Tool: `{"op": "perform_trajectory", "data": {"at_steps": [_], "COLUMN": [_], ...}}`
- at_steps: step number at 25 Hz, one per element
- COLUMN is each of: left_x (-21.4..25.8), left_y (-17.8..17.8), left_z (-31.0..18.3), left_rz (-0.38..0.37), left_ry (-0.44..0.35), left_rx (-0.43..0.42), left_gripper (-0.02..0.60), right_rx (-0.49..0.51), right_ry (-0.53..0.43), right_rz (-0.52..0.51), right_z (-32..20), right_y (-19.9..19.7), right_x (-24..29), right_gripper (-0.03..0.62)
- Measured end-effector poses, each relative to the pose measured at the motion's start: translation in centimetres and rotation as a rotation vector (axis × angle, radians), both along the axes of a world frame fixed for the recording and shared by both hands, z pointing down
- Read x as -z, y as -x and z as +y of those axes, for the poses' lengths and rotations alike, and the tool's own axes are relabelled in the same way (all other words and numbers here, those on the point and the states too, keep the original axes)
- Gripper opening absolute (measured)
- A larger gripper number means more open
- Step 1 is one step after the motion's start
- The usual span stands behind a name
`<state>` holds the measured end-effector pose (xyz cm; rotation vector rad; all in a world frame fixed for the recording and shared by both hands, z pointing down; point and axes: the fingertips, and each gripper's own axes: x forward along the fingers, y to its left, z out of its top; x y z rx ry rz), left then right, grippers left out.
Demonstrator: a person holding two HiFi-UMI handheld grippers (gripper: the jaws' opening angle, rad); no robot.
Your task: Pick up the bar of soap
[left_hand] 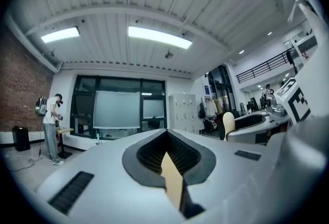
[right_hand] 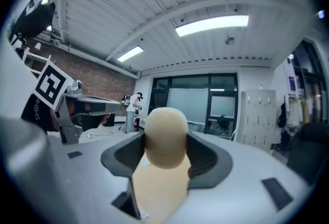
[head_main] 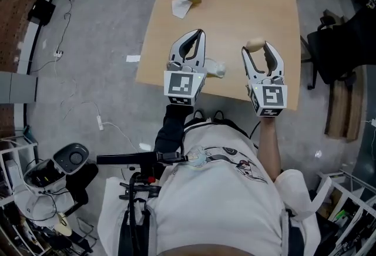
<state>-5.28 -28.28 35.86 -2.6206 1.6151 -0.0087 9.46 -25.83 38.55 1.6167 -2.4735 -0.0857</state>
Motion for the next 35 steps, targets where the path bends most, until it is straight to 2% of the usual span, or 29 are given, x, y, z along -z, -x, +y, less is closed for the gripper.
{"op": "perform_trajectory", "data": {"at_steps": [6, 10, 21, 35], "left_x": [4.5, 5.0, 3.7, 2.5], "left_y": [0.3, 0.9, 1.3, 1.7], "left_z": [0.6, 0.6, 0.9, 0.4], "left_rz": [0.000, 0.003, 0.008, 0.005], "left_ry": [-0.123, -0.159, -0.105, -0.101], "left_rx": [0.023, 0.041, 0.049, 0.065], "left_gripper": [0.003, 0.003, 0.003, 0.003], "right_rx": [-0.031, -0.027, -0.007, 0.040], "right_ry": [-0.120, -0.184, -0.184, -0.213], "right_rz": [-0.044, -0.043, -0.036, -0.028], "right_z": [0.6, 0.8, 0.9, 0.4], "right_y": [-0.8, 0.0, 1.0, 2.2], "right_x": [4.5, 6.1, 6.3, 6.2], "right_gripper": [0.245, 0.245, 0.245, 0.245]}}
